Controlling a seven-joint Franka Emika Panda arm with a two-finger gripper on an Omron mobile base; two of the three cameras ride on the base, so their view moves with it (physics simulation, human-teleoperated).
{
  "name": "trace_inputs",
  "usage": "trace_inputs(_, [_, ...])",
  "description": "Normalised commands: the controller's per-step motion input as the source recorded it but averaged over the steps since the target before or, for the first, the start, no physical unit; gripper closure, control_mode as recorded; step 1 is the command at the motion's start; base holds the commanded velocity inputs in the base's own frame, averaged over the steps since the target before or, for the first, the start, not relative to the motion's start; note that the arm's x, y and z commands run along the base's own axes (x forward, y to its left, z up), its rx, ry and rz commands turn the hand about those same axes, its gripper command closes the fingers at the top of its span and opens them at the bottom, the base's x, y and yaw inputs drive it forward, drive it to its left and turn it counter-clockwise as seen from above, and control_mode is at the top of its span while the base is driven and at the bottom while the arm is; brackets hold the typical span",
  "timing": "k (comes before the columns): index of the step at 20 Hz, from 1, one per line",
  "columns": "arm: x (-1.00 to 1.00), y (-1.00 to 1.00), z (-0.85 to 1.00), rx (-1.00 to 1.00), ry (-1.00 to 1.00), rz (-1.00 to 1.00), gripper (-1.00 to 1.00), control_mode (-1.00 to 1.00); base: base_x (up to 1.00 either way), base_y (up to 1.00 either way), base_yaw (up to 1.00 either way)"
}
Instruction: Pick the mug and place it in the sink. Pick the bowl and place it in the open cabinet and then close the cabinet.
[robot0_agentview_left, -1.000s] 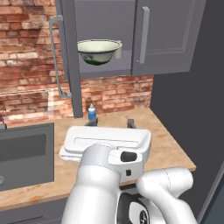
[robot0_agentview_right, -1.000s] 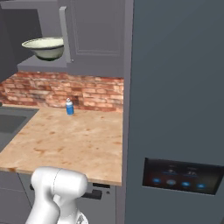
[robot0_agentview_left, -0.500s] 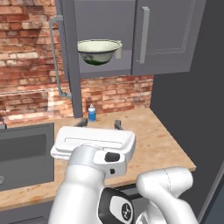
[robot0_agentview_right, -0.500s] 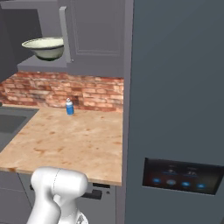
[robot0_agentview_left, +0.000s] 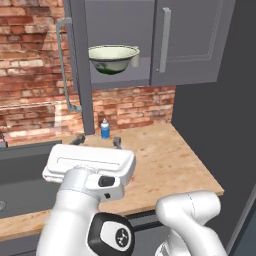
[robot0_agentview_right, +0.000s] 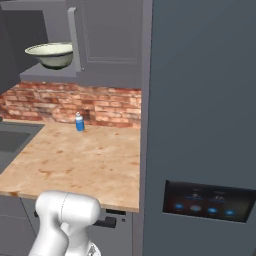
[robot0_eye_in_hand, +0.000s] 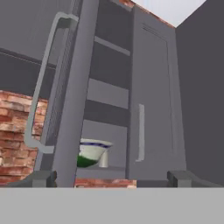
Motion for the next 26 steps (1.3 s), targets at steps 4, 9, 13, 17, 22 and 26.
trace_inputs(4, [0.08,0.34,0.00,0.00,0.00,-0.07,-1.00,-1.00,0.00,0.00,0.00])
trace_inputs(9, [0.24,0.22,0.00,0.00,0.00,-0.06,-1.00,-1.00,0.00,0.00,0.00])
trace_inputs(13, [0.30,0.17,0.00,0.00,0.00,-0.06,-1.00,-1.00,0.00,0.00,0.00])
trace_inputs(17, [0.39,0.16,-0.04,0.00,0.00,-0.06,-1.00,-1.00,0.00,0.00,0.00])
trace_inputs(22, [0.17,0.21,-0.20,0.00,0.00,-0.04,-1.00,-1.00,0.00,0.00,0.00])
trace_inputs(26, [0.18,0.14,-0.17,0.00,-0.01,-0.03,-1.00,-1.00,0.00,0.00,0.00])
